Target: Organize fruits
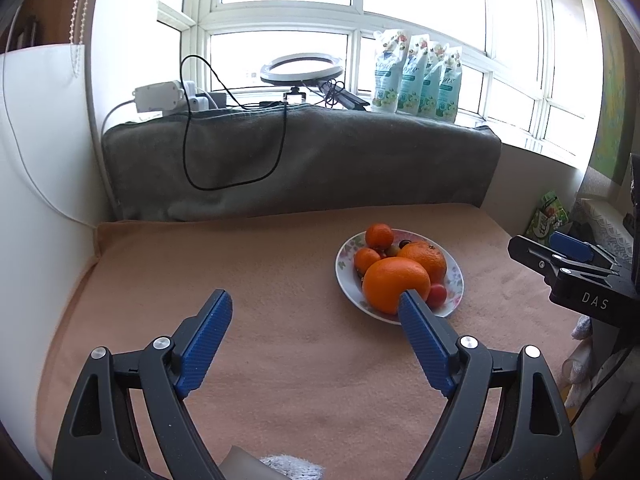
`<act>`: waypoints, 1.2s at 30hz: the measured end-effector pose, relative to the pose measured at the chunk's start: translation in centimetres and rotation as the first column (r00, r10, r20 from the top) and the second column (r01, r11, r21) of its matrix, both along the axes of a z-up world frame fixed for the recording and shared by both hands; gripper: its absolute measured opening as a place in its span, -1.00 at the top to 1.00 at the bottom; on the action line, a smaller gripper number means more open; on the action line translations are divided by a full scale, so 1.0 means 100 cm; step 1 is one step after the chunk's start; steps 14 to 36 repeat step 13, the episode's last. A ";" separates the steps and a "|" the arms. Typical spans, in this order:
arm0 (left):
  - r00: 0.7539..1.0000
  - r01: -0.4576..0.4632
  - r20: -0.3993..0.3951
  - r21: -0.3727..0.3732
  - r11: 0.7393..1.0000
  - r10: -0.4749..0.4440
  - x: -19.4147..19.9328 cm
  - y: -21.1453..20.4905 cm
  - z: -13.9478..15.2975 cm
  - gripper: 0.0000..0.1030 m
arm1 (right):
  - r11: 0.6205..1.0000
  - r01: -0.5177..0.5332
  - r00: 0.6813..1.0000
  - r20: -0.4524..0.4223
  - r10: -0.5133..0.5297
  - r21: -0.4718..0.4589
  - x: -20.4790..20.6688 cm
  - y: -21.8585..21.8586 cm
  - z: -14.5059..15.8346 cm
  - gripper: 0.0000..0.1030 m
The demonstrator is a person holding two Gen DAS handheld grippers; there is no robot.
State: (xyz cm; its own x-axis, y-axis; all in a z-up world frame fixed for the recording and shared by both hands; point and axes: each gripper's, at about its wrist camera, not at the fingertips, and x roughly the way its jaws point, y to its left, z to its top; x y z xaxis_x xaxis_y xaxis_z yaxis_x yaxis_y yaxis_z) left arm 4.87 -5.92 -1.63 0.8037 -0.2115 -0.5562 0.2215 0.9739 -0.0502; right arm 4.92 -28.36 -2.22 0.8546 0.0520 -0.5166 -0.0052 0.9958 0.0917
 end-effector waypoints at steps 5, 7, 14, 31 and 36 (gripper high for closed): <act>1.000 -0.002 0.000 -0.005 1.000 0.002 -0.001 -0.001 0.000 -0.66 | 1.000 -0.002 1.000 -0.001 0.002 -0.001 0.000 0.000 0.000 -0.90; 1.000 -0.006 0.006 -0.006 1.000 0.006 -0.002 -0.001 0.001 -0.66 | 1.000 -0.002 1.000 -0.001 0.002 0.000 0.000 0.000 0.000 -0.90; 1.000 -0.007 0.025 0.001 1.000 0.007 -0.004 -0.003 0.001 -0.66 | 1.000 -0.006 1.000 -0.006 0.006 0.000 0.000 -0.001 -0.002 -0.90; 1.000 -0.007 0.025 0.001 1.000 0.007 -0.004 -0.003 0.001 -0.66 | 1.000 -0.006 1.000 -0.006 0.006 0.000 0.000 -0.001 -0.002 -0.90; 1.000 -0.007 0.025 0.001 1.000 0.007 -0.004 -0.003 0.001 -0.66 | 1.000 -0.006 1.000 -0.006 0.006 0.000 0.000 -0.001 -0.002 -0.90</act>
